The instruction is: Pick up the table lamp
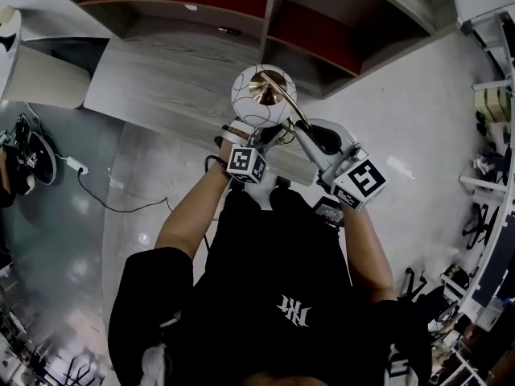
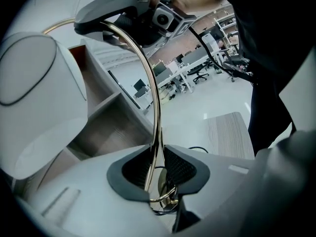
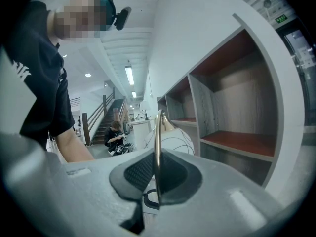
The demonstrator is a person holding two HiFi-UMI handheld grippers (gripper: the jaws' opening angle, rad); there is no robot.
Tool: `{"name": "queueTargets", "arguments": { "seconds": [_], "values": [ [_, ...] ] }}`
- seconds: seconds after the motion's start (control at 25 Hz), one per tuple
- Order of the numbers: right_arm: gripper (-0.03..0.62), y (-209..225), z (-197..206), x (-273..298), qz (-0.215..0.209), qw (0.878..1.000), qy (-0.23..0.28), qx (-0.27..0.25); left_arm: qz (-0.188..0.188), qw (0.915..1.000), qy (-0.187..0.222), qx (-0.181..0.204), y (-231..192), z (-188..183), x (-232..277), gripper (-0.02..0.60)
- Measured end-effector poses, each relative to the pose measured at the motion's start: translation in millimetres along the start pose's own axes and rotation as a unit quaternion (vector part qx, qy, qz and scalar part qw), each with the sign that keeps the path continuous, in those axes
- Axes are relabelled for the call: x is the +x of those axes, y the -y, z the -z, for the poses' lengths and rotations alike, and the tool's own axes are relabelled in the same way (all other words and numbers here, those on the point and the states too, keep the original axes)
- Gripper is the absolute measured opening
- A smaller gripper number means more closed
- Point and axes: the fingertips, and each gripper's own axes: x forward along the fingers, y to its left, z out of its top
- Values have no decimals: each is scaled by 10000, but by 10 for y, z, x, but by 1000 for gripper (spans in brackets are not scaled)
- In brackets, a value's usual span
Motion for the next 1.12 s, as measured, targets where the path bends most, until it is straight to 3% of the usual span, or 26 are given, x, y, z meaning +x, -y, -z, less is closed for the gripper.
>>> {"name": "queueTargets", "arguments": {
  "seconds": [1.12],
  "values": [
    [11,-120,-89,24,-308,9993,153,-139,-4,9990,-445,106,-33,-59,-31,80]
  ]
}}
